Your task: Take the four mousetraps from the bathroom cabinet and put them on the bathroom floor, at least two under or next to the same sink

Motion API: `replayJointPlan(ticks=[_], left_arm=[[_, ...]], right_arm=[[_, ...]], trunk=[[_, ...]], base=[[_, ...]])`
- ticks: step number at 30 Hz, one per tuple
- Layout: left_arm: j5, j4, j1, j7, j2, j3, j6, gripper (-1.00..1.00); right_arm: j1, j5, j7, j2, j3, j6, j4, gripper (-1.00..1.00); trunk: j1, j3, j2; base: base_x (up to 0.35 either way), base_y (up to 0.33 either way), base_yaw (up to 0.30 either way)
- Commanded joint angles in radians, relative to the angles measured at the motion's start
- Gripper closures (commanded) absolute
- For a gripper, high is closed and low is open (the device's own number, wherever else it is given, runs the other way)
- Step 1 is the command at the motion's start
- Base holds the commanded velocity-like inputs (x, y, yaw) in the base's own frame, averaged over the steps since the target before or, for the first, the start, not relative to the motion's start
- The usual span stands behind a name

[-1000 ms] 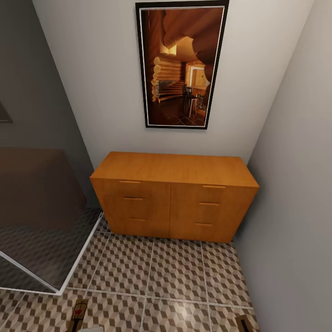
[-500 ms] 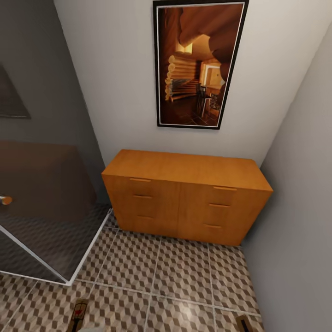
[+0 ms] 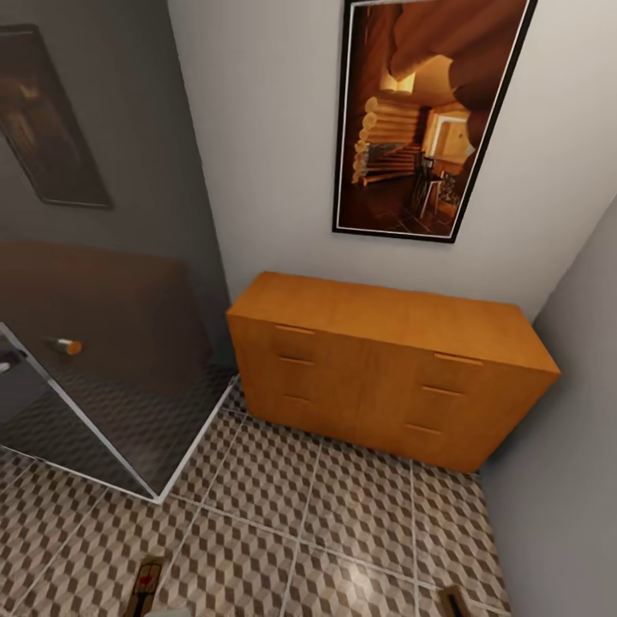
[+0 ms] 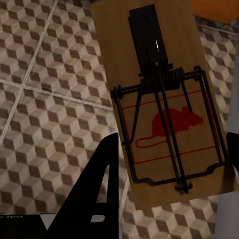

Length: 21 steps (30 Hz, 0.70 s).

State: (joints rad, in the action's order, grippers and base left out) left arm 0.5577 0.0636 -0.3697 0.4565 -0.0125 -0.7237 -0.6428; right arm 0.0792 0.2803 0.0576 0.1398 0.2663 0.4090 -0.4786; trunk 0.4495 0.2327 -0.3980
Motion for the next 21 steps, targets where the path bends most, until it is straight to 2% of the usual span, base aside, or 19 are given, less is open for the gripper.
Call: replayJointPlan(ticks=[1,21], left_arm=[[-0.001,0.004,-0.002,0.008,-0.001,-0.008,-0.001,1.0],[-0.001,0.005,-0.002,0.007,-0.003,-0.008,0.0,1.0]], right_arm=[[0.001,0.01,0.004,0.001,0.008,0.004,0.0,1.0],[0.001,0.01,0.004,0.001,0.008,0.004,0.002,1.0]], trunk=[[0.001,0.003,-0.002],[0.001,0.018,-0.002]], base=[[0.0,0.0,0.266],[0.0,0.0,0.263]])
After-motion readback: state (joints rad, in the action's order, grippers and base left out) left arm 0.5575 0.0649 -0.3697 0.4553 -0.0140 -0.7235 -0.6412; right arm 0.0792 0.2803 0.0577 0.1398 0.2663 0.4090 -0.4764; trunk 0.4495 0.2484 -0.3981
